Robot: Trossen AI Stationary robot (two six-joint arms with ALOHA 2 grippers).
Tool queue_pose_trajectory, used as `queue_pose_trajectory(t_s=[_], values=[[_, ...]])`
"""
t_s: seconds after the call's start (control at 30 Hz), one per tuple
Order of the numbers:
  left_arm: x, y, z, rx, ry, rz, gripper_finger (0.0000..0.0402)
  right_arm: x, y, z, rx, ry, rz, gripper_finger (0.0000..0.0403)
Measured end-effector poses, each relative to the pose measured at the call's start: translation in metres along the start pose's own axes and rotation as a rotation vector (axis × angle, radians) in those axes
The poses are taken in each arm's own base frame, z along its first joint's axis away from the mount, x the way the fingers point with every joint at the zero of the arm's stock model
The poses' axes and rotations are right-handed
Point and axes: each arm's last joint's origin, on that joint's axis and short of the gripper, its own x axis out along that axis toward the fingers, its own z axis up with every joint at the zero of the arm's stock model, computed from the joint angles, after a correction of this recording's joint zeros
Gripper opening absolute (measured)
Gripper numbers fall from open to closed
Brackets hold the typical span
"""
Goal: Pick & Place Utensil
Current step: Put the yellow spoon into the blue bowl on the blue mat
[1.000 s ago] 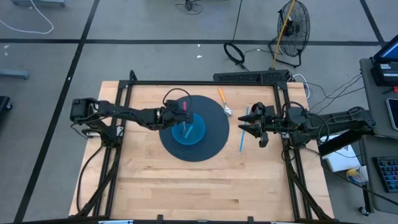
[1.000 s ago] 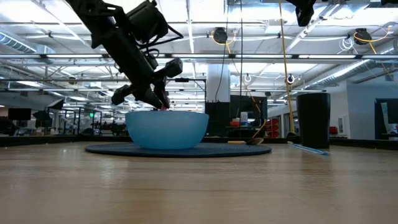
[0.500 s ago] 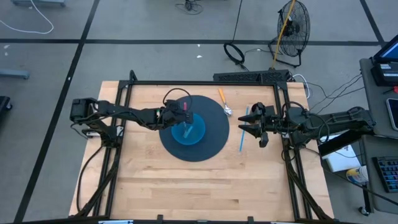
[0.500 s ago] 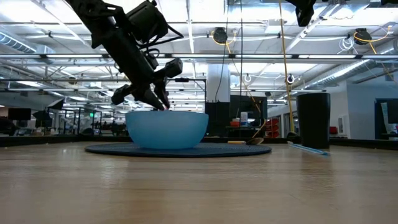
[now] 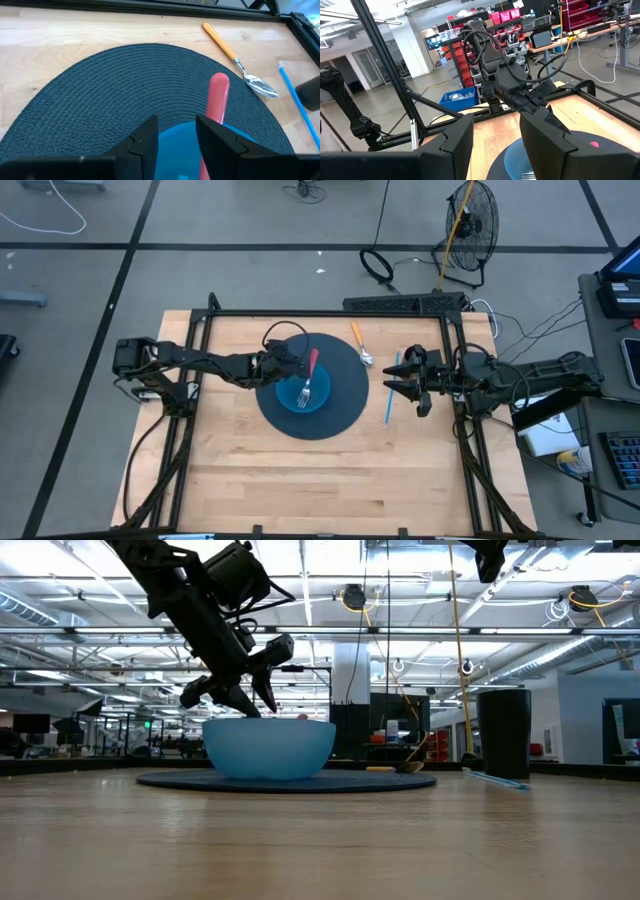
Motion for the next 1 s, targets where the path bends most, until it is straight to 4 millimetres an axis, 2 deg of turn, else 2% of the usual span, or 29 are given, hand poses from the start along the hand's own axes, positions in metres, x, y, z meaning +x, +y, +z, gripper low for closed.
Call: queue_pose_trajectory(t_s=[0.13, 0.3, 0.47, 0.6, 0.73, 0.87, 1.0], values=[[-0.005, -0.003, 0.005, 0.043, 0.002, -0.042, 0.0136, 0.0, 0.0, 0.0, 0.014, 0.002, -0.001, 0.0155], [-0.027, -0.006, 0.026, 0.154, -0.036, -0.143, 0.0124, 0.002, -0.005, -0.003, 0.12, 0.017, -0.078, 0.0155], [-0.068, -0.003, 0.062, 0.323, -0.114, -0.325, 0.0108, 0.011, -0.009, -0.004, 0.185, 0.063, -0.048, 0.0155], [-0.103, 0.007, 0.082, 0.455, -0.131, -0.507, 0.0095, 0.025, -0.011, 0.0, 0.165, 0.125, -0.058, 0.0155], [-0.128, 0.024, 0.093, 0.497, -0.17, -0.492, 0.0091, 0.039, -0.016, 0.011, 0.102, 0.209, -0.134, 0.0155], [-0.15, 0.039, 0.098, 0.478, -0.187, -0.48, 0.009, 0.05, -0.035, 0.026, 0.121, 0.33, -0.299, 0.0155], [-0.163, 0.049, 0.097, 0.487, -0.18, -0.483, 0.009, 0.062, -0.061, 0.042, 0.179, 0.431, -0.47, 0.0155]])
